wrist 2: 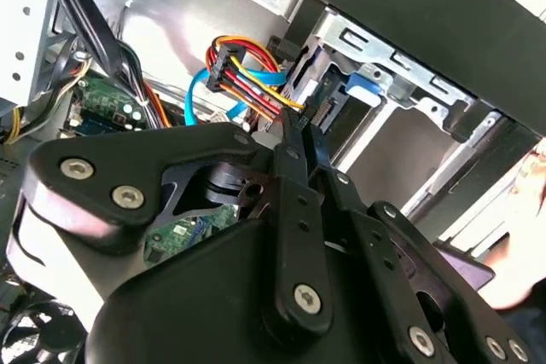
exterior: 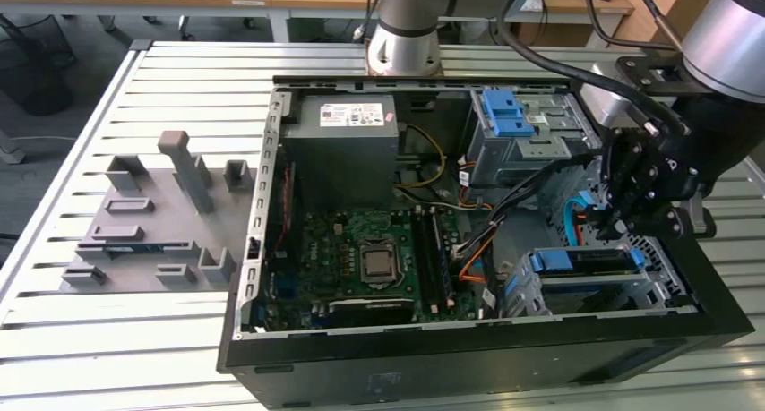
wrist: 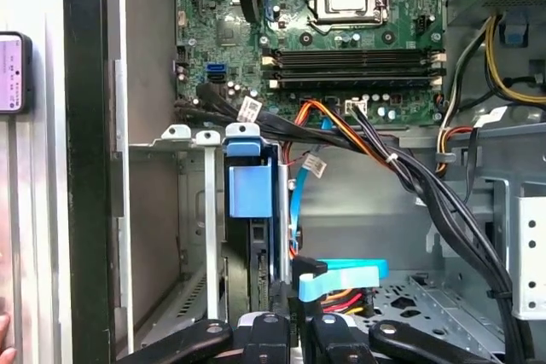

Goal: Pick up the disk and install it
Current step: 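Insert the first disk wire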

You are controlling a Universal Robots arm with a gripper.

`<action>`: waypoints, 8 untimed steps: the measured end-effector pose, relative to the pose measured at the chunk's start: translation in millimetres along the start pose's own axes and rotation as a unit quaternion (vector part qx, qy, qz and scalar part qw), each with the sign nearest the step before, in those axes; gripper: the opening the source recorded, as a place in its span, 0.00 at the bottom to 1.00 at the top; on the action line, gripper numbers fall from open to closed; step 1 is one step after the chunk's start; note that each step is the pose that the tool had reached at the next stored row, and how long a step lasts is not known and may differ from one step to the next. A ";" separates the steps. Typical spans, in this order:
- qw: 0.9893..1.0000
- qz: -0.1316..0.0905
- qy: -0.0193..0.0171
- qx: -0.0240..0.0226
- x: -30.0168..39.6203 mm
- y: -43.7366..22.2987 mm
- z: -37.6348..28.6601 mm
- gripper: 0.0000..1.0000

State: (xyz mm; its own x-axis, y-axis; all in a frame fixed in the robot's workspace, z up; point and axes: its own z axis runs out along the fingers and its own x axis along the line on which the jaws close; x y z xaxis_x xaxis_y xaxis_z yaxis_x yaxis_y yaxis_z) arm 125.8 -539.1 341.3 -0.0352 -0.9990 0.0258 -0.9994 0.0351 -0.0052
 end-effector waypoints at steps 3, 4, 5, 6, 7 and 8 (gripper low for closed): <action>1.000 0.000 -0.017 -0.001 1.3 0.0 0.9 0.17; 1.000 0.000 -0.021 -0.001 2.1 0.0 1.5 0.17; 1.000 0.000 -0.022 -0.001 3.3 0.0 2.2 0.17; 1.000 0.000 -0.022 -0.001 5.2 0.0 3.1 0.17; 1.000 0.000 -0.022 -0.001 7.6 -0.1 3.9 0.17; 1.000 0.000 -0.022 0.000 9.7 -0.2 4.7 0.17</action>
State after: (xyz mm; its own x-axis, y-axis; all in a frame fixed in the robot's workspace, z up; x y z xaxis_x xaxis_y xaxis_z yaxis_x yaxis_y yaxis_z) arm 125.7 -548.9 336.8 -0.0350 -0.9992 -0.0189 -0.9994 0.0351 -0.0044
